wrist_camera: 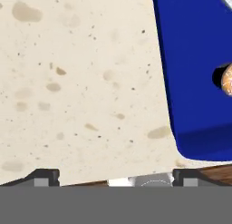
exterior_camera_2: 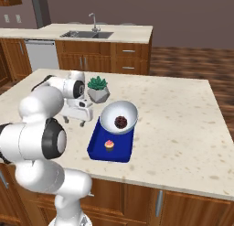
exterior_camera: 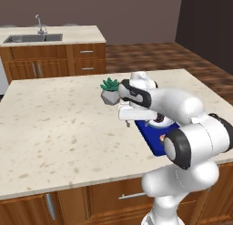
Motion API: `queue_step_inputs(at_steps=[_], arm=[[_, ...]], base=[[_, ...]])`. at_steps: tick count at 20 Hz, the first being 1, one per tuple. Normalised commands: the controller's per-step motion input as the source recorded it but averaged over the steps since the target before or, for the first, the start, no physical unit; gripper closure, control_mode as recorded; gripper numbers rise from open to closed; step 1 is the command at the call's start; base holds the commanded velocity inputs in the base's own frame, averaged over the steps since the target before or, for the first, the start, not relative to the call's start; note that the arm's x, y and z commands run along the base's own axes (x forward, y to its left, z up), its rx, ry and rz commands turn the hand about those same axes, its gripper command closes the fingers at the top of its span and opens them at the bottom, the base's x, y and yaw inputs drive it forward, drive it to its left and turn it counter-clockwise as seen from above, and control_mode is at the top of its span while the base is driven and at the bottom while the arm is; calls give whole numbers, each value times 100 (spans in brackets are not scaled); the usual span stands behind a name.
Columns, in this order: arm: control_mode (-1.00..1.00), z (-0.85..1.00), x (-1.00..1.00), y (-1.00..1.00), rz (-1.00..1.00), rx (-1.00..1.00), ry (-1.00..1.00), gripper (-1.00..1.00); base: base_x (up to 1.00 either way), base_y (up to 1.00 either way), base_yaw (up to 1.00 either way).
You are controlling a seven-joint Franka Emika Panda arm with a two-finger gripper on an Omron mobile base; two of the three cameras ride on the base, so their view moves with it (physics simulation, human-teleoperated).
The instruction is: Place the bowl with cake and the cupcake onto the tray.
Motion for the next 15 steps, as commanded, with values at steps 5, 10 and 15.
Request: queue_step_inputs(at_steps=[5, 10, 15], arm=[[-100, -7, -71, 46, 3, -4, -3, -100], [-100, -2, -87, 3, -9, 0, -14, -100], [-100, -4, -74, 0, -9, -1, -16, -100]], base=[[0, 0, 0], [0, 0, 0], [0, 0, 0]])
